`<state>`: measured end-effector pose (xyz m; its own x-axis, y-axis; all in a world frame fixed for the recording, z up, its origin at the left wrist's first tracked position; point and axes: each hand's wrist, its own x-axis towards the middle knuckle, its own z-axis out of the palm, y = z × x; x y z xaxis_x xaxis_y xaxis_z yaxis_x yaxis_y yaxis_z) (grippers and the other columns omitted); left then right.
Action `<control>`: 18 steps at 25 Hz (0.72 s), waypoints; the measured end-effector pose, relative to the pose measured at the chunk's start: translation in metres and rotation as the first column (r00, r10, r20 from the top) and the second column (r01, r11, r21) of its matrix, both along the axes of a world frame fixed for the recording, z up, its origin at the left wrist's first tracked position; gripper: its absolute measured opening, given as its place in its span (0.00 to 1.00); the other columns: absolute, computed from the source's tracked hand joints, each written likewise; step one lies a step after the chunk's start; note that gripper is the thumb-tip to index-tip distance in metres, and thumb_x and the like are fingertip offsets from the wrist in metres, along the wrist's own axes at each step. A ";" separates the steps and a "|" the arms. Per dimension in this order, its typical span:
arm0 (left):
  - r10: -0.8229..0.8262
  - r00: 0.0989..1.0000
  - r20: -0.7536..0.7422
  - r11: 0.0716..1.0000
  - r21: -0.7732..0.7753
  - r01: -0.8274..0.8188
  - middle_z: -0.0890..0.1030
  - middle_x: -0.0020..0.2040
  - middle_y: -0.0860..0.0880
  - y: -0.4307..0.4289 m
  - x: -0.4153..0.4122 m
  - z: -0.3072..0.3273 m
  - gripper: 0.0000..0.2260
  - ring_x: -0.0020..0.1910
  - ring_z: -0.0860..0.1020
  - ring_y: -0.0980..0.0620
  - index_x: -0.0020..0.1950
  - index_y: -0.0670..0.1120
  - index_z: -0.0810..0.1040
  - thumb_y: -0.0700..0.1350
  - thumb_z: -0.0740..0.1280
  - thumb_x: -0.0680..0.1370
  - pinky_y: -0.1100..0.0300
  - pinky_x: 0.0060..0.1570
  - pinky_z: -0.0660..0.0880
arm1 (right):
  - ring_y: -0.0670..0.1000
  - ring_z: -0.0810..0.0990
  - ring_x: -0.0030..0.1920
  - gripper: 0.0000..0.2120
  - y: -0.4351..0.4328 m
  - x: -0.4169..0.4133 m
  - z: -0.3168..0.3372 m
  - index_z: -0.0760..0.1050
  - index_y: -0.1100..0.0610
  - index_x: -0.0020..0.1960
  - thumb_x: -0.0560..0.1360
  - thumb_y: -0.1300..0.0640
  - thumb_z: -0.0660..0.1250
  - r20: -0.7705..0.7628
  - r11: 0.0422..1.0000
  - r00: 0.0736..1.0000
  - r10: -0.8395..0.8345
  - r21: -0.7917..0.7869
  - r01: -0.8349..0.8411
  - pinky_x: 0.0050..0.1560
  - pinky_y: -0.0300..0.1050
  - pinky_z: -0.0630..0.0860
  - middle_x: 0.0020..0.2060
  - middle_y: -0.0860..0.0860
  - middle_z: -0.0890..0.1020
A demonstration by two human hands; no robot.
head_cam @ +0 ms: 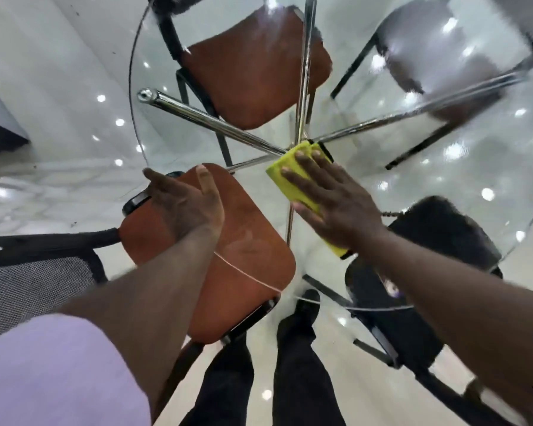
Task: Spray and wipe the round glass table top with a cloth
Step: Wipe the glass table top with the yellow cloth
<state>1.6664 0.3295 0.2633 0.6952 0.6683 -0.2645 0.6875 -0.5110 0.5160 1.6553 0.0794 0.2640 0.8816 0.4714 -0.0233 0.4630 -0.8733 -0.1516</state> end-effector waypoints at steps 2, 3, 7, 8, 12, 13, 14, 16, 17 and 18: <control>-0.007 1.000 0.026 1.000 -0.020 0.007 0.55 0.83 0.37 0.003 0.001 -0.013 0.42 0.81 0.58 0.36 0.85 0.41 0.40 0.64 0.55 0.83 0.41 0.79 0.61 | 0.53 0.53 0.88 0.29 -0.028 0.016 -0.005 0.56 0.40 0.87 0.87 0.37 0.53 0.016 0.997 0.997 -0.079 -0.006 0.079 0.84 0.58 0.62 0.88 0.48 0.56; -0.007 1.000 0.029 1.000 -0.011 0.008 0.56 0.82 0.38 0.004 0.002 -0.017 0.42 0.80 0.60 0.37 0.84 0.40 0.40 0.65 0.55 0.82 0.42 0.78 0.61 | 0.53 0.53 0.88 0.29 -0.033 0.022 -0.004 0.55 0.39 0.87 0.87 0.37 0.53 -0.001 0.952 0.953 -0.302 0.044 0.302 0.84 0.58 0.61 0.88 0.48 0.56; 0.002 0.998 0.056 1.000 -0.015 -0.001 0.57 0.82 0.39 0.003 0.000 -0.012 0.42 0.79 0.62 0.38 0.85 0.40 0.41 0.64 0.55 0.83 0.47 0.76 0.64 | 0.56 0.46 0.89 0.32 0.038 -0.049 -0.003 0.47 0.41 0.88 0.86 0.38 0.48 -0.095 0.634 0.640 -0.763 0.085 0.768 0.86 0.63 0.53 0.89 0.49 0.46; 0.005 0.999 0.048 1.000 -0.009 -0.004 0.57 0.82 0.40 0.002 0.000 -0.010 0.42 0.80 0.61 0.38 0.85 0.40 0.41 0.63 0.56 0.83 0.47 0.76 0.64 | 0.56 0.47 0.89 0.32 0.049 -0.076 -0.003 0.48 0.42 0.88 0.86 0.38 0.49 -0.063 0.790 0.792 -0.607 0.064 0.610 0.86 0.63 0.54 0.89 0.49 0.48; 0.008 0.999 0.038 1.000 0.013 -0.009 0.58 0.82 0.40 0.002 0.004 -0.017 0.42 0.79 0.62 0.39 0.85 0.40 0.41 0.64 0.55 0.83 0.47 0.76 0.63 | 0.56 0.57 0.87 0.28 -0.015 -0.063 -0.006 0.63 0.43 0.85 0.87 0.40 0.59 -0.016 0.967 0.966 0.257 0.001 -0.257 0.84 0.60 0.61 0.87 0.50 0.60; 0.017 0.999 0.041 0.999 0.027 -0.019 0.59 0.81 0.40 0.004 0.005 -0.022 0.42 0.78 0.62 0.39 0.85 0.39 0.41 0.64 0.55 0.82 0.47 0.76 0.63 | 0.56 0.59 0.87 0.27 -0.033 -0.042 -0.009 0.64 0.42 0.85 0.87 0.41 0.59 -0.009 0.978 0.978 0.210 0.016 -0.210 0.83 0.60 0.63 0.86 0.50 0.62; 0.022 0.999 0.042 0.999 0.032 -0.023 0.59 0.80 0.40 0.004 0.006 -0.024 0.43 0.77 0.63 0.39 0.84 0.39 0.41 0.64 0.54 0.82 0.47 0.75 0.64 | 0.56 0.60 0.86 0.27 -0.047 -0.025 -0.008 0.62 0.41 0.85 0.87 0.41 0.59 0.012 0.998 0.999 0.042 0.053 -0.043 0.83 0.60 0.64 0.86 0.50 0.62; 0.012 0.999 0.035 1.000 0.026 -0.013 0.60 0.79 0.41 0.004 0.005 -0.023 0.43 0.76 0.64 0.40 0.84 0.39 0.41 0.65 0.54 0.81 0.48 0.74 0.66 | 0.56 0.57 0.87 0.29 -0.037 -0.033 -0.008 0.56 0.41 0.87 0.86 0.41 0.56 0.009 0.888 0.894 -0.447 0.119 0.443 0.83 0.61 0.63 0.87 0.48 0.58; 0.011 0.999 0.035 1.000 0.027 -0.012 0.60 0.79 0.42 0.003 0.004 -0.019 0.43 0.76 0.64 0.40 0.84 0.39 0.40 0.65 0.54 0.82 0.49 0.73 0.66 | 0.56 0.55 0.88 0.30 -0.018 -0.052 -0.009 0.54 0.41 0.87 0.87 0.41 0.54 -0.019 0.791 0.798 -0.602 0.121 0.600 0.84 0.61 0.61 0.88 0.48 0.55; 0.010 0.999 0.037 1.000 0.029 -0.011 0.60 0.80 0.42 0.001 0.002 -0.016 0.43 0.76 0.64 0.40 0.84 0.39 0.41 0.64 0.54 0.82 0.49 0.73 0.66 | 0.57 0.52 0.88 0.31 0.000 -0.077 -0.011 0.53 0.42 0.88 0.87 0.40 0.52 -0.026 0.766 0.771 -0.636 0.100 0.635 0.84 0.62 0.59 0.89 0.49 0.52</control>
